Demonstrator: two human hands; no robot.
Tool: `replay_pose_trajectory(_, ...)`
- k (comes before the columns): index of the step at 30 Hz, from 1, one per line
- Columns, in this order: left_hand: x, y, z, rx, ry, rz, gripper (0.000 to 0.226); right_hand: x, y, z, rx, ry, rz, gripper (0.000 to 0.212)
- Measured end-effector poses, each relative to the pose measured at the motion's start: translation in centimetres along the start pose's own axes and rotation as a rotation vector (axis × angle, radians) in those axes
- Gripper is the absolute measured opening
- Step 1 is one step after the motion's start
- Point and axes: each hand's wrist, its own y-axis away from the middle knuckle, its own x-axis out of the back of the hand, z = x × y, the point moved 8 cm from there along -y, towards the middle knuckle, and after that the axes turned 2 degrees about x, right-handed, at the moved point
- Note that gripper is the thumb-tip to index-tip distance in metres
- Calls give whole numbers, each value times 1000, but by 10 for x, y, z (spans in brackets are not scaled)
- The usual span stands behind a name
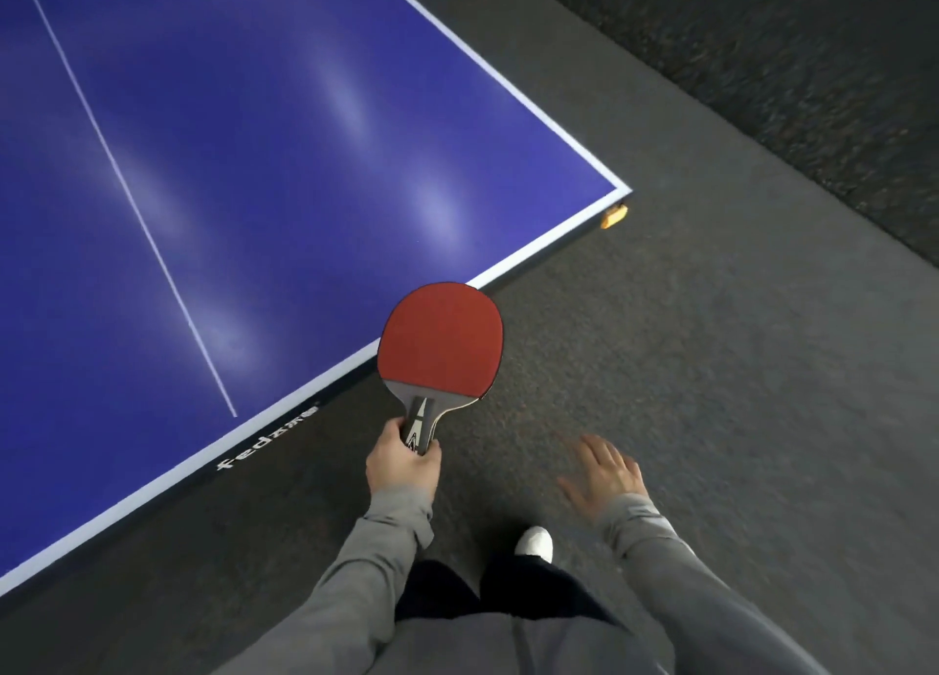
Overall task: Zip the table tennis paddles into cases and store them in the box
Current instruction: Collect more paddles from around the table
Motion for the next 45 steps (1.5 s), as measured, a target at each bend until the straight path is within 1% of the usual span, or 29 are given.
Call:
replay_pose_trajectory(4, -64, 27, 43, -29, -16, -34, 33, 8, 14, 97, -120, -18, -40, 65)
replay_pose_trajectory(8, -114, 39, 88, -87, -43, -77, 32, 24, 19, 166, -230, -48, -29, 64)
replay_pose_trajectory(13, -164, 33, 142, -154, -90, -128, 31, 42, -9, 203, -265, -98, -41, 65)
replay_pose_trajectory(19, -225, -6, 202, -178, -107, -161, 33, 71, -77, 230, -251, -110, -86, 63)
replay_pose_trajectory(23, -268, -46, 259, -184, -86, -201, 28, 109, -129, 267, -286, -74, -114, 63)
replay_pose_trajectory(26, -291, -73, 308, -186, -82, -204, 25, 145, -163, 296, -353, -91, -126, 61)
replay_pose_trajectory(30, -310, -102, 368, -193, -59, -190, 24, 195, -211, 326, -389, -97, -105, 56)
replay_pose_trajectory(36, -340, -151, 430, -134, 6, -134, 28, 246, -295, 364, -340, -47, -145, 58)
replay_pose_trajectory(39, -357, -176, 454, -61, 38, -97, 27, 268, -349, 384, -297, -21, -180, 59)
replay_pose_trajectory(41, -370, -193, 470, 10, 87, -60, 30, 285, -391, 395, -247, 2, -203, 59)
replay_pose_trajectory(45, -391, -222, 508, 119, 129, 64, 37, 329, -478, 408, -95, 101, -247, 59)
